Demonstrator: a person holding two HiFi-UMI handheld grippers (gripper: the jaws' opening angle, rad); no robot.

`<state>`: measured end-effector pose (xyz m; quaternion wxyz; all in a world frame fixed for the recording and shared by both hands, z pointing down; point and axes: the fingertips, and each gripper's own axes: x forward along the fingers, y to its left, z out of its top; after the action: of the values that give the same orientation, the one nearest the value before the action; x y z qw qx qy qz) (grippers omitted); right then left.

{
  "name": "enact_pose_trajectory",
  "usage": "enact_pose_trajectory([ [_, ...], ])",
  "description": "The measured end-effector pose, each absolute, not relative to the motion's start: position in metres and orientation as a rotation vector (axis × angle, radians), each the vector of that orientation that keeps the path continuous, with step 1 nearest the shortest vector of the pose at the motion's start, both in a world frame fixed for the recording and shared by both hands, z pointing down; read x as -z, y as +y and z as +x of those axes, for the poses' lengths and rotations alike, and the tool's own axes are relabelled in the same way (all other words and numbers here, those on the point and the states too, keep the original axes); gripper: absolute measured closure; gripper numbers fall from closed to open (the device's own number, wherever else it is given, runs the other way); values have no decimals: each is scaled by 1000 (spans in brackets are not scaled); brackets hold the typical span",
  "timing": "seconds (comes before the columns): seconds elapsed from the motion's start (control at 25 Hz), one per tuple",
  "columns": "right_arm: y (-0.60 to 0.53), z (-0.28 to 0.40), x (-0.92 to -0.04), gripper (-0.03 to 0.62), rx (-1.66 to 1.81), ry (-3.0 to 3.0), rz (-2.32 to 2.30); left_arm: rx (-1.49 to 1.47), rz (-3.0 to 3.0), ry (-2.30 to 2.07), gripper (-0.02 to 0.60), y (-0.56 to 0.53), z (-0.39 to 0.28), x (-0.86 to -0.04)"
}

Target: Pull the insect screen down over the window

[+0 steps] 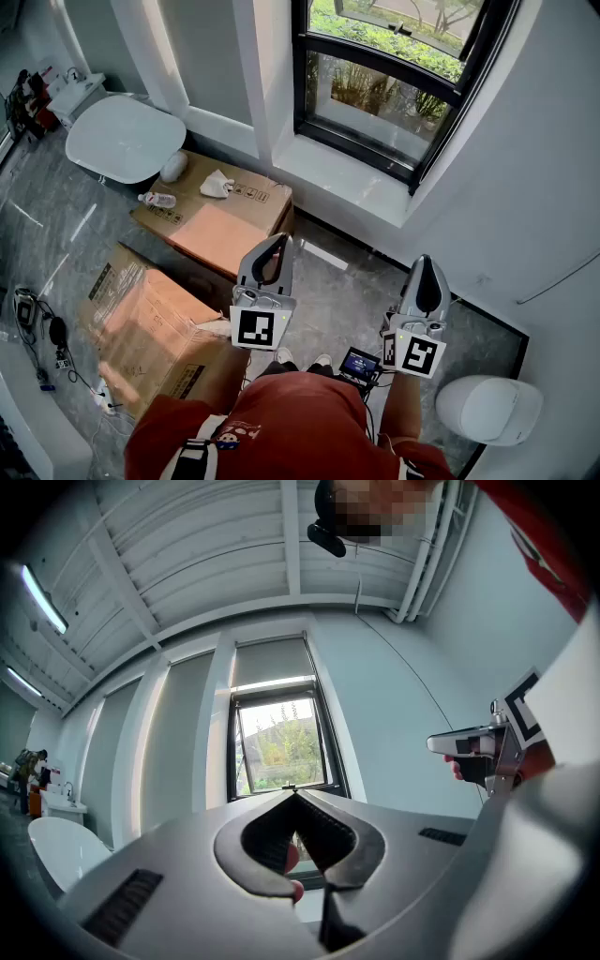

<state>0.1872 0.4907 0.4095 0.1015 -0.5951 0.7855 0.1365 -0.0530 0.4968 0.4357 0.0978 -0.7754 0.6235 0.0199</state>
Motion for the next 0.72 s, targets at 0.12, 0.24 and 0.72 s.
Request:
enact_pose_trajectory([
  [0.12,490,191,-409,585,-396,2318,-1752,-73,-2297,1829,575,497,-47,-432],
  [0.24,489,196,-409,585,-397,2321,-1745,-84,-2299,1833,575,497,-42,-431],
  [0.72,480,217,-415,585,-394,2368,-1660,-103,-2292,1870,575,492,-9,-431],
])
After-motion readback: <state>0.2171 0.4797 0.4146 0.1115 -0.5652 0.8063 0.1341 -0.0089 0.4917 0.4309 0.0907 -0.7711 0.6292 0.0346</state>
